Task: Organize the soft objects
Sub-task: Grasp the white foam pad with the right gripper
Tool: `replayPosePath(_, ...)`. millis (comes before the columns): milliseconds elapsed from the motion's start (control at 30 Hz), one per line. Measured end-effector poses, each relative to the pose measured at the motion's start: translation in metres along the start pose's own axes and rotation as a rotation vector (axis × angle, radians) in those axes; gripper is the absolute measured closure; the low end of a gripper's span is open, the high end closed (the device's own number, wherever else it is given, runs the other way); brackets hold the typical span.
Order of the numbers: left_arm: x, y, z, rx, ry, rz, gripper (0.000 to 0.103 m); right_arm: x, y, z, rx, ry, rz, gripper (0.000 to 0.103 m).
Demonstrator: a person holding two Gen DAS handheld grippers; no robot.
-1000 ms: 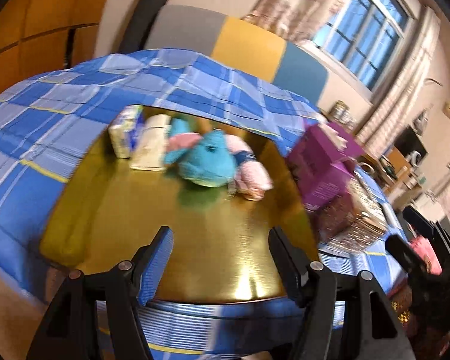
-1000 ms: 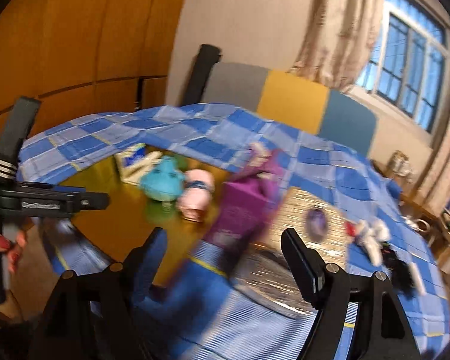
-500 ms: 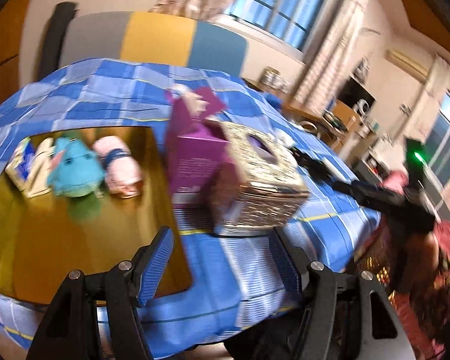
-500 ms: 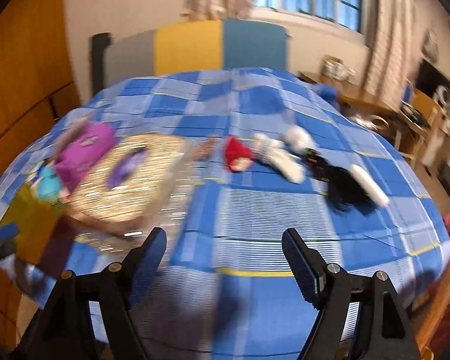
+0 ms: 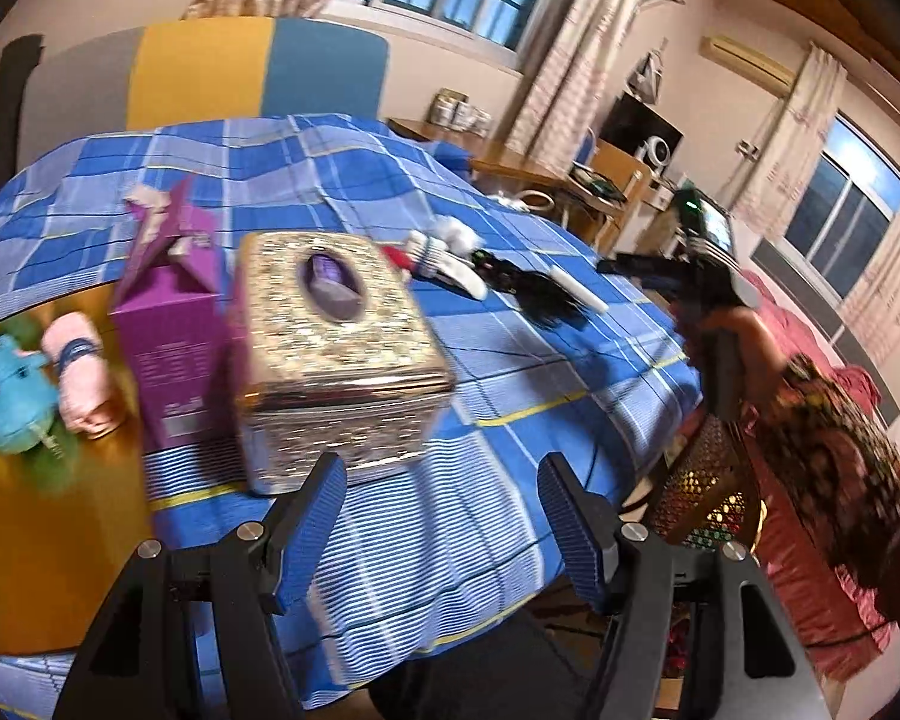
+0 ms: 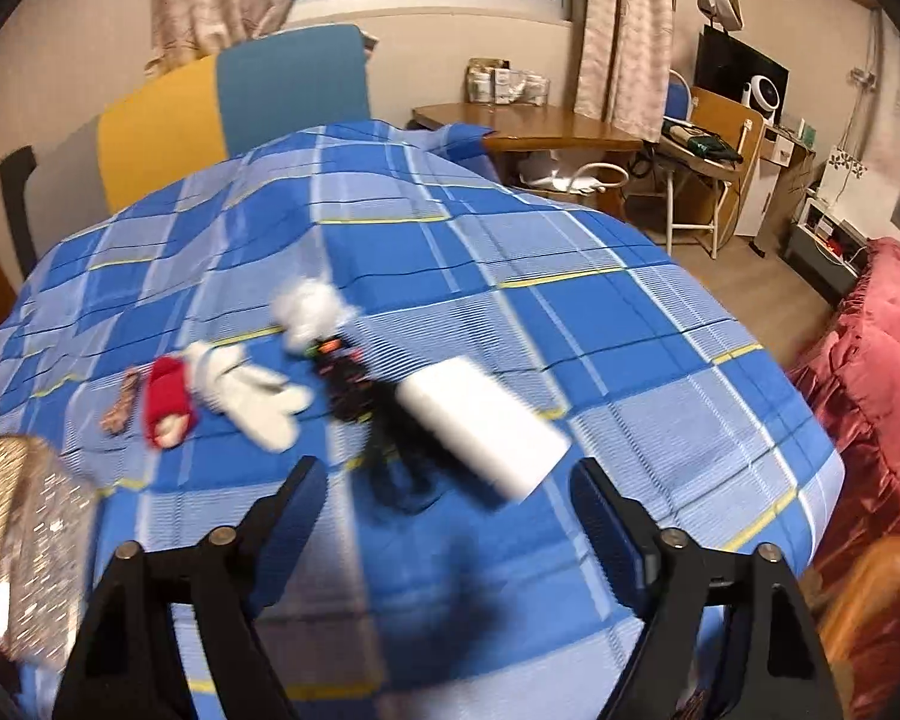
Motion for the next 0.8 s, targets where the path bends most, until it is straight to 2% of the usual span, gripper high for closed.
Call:
replayPosePath(200, 0.017, 0.022, -0.005, 0.037, -0.031, 0.018, 0.036, 0.062, 0.034, -0.003, 0.077, -0.081, -0.021, 0.016)
replayPosePath(333, 0.028, 0.030, -0.009, 0.044, -0.046, 0.025, 0.036, 0.092, 0.034, 0.006, 0.089, -0.133, -0.084, 0.016)
replayPosePath(433, 0.037, 0.037, -0.012, 0.040, -0.052, 0.032, 0.036, 0.109, 0.030, 0.013, 0.051, -0.199, -0.096, 0.017)
replayPosePath(500, 0.044, 0.043, -0.014, 0.033, -0.053, 0.041, 0.036, 0.113, 0.030, 0.017, 0.045, -0.224, -0.092, 0.030)
replayPosePath(567, 0.050, 0.048, -0.017, 0.027, -0.055, 0.053, 0.036, 0.114, 0.030, 0.021, 0.050, -0.242, -0.097, 0.033)
replayPosePath(800, 0.075, 0.069, -0.026, 0.016, -0.080, 0.054, 0.036, 0.101, 0.027, 0.019, 0.052, -0.214, -0.112, 0.057)
Point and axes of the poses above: each gripper's, at about its wrist camera, not at the fingertips, and x roughly the way its jaws point, y to its right, z to its underside, the point moved 4 cm from there along x, roughly the way its jaws point, and after that the axes turned 13 degrees about y, right-handed, at the moved point
